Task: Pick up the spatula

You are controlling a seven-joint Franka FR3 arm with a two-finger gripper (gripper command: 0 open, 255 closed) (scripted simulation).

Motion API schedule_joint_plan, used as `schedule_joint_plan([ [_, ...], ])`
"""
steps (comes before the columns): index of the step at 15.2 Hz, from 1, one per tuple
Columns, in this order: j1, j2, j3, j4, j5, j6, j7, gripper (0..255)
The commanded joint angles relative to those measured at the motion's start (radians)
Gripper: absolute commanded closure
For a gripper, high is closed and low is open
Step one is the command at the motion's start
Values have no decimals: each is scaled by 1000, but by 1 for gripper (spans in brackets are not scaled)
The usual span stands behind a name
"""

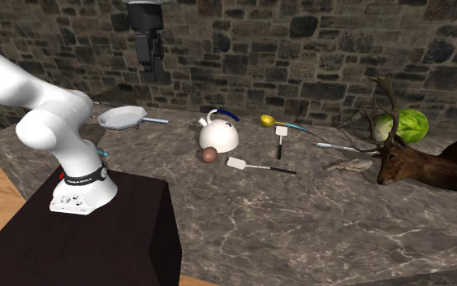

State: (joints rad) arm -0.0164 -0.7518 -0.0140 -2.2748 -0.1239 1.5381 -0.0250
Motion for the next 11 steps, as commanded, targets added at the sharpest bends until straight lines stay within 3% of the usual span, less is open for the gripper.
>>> schedule_joint_plan([
  [1, 0, 0, 0, 0, 0, 0, 0, 0],
  [11, 6, 215, 57, -104, 53, 323, 159, 0],
])
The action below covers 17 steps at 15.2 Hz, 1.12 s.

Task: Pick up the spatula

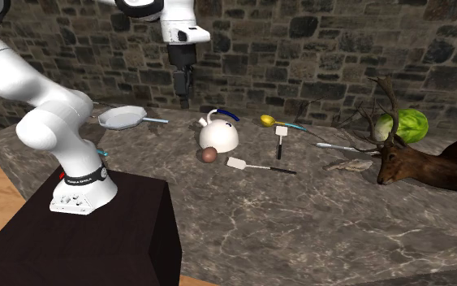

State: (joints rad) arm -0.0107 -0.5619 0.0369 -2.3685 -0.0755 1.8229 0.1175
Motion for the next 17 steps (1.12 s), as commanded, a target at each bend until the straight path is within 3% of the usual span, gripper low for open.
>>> schedule_joint_plan([
  [1, 1, 53, 12, -13, 8, 70, 32, 0],
  [9, 2, 315, 53, 22, 19, 304, 150, 0],
  [17, 7, 612, 77, 149, -5, 482, 270, 0],
])
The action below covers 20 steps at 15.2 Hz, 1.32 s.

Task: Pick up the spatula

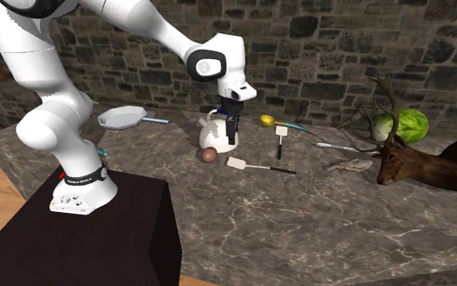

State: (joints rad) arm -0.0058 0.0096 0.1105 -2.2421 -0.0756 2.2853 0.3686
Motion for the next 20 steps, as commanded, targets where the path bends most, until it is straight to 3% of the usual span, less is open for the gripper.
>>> schedule_joint_plan([
  [1, 4, 79, 4, 45, -9, 37, 33, 0],
  [13, 50, 539, -17, 415, -42, 145, 170, 0],
  [20, 56, 606, -26, 418, -53, 209, 178, 0],
])
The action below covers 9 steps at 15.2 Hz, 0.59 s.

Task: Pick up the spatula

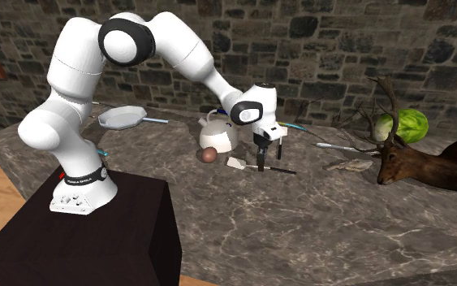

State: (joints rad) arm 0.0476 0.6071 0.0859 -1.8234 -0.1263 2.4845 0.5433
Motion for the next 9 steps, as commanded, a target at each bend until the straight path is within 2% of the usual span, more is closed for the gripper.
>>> schedule_joint_plan([
  [1, 3, 15, -2, 0, -3, 15, 4, 0],
  [2, 3, 15, -2, 0, -3, 15, 4, 0],
  [3, 3, 16, -2, 1, -3, 15, 4, 255],
  [9, 3, 16, -2, 1, -3, 15, 4, 255],
])
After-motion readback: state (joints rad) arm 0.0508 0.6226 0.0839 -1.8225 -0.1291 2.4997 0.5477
